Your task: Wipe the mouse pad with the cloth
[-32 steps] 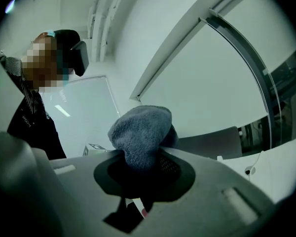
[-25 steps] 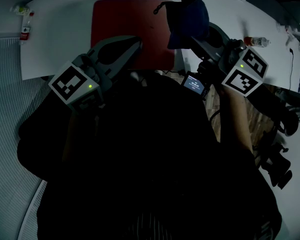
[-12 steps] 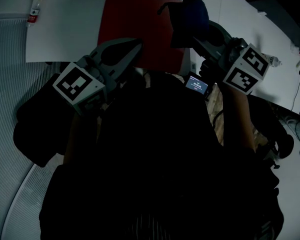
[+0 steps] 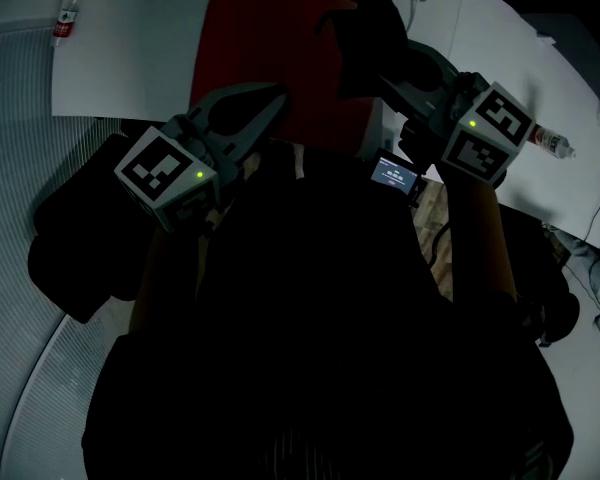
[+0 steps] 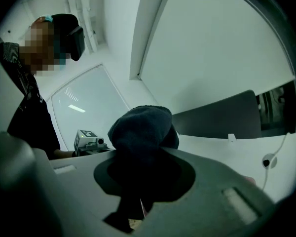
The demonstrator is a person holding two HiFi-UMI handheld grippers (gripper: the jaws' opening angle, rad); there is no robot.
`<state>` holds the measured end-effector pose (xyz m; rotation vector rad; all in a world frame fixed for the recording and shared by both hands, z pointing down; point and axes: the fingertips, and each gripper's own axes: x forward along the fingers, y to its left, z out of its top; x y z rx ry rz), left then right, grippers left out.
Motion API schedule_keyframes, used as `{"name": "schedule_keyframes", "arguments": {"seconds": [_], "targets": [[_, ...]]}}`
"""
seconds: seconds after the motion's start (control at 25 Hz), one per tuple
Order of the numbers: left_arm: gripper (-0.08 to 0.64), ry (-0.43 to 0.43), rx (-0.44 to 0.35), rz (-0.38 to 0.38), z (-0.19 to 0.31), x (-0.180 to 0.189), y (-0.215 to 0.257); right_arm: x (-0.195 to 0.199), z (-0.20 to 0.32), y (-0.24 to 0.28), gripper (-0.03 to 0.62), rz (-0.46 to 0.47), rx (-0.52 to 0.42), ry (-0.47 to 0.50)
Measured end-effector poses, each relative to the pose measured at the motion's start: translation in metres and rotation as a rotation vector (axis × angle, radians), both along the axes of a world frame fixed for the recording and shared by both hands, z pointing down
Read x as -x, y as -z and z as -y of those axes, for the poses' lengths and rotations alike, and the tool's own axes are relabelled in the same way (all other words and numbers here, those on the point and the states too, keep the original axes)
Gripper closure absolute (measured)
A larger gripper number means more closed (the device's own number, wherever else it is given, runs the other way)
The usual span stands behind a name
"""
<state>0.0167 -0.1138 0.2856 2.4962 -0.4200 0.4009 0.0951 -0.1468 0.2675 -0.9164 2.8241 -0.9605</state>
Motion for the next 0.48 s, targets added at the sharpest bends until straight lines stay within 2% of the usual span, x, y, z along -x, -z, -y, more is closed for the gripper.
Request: {"name": "schedule_keyframes", "arguments": {"seconds": [0.12,0.28,0.48], "targets": [[0.552,0.010,0.022,0.021,0.001,-0.004,-0.016,0.000,0.005,-0.015,0.517,-0.010,0.021,0.024],[0.552,0.049,0.085,0.000,0.009,-0.004,-0.030,0.001,0.013,-0.033,0.517,-0.021,0.049,0.049],[0.552,0.080,0.113,0.039,0.010,0.000,-0.056,-0.002,0.012,-0.055,0.517,-0.071,0.070,0.075]]}}
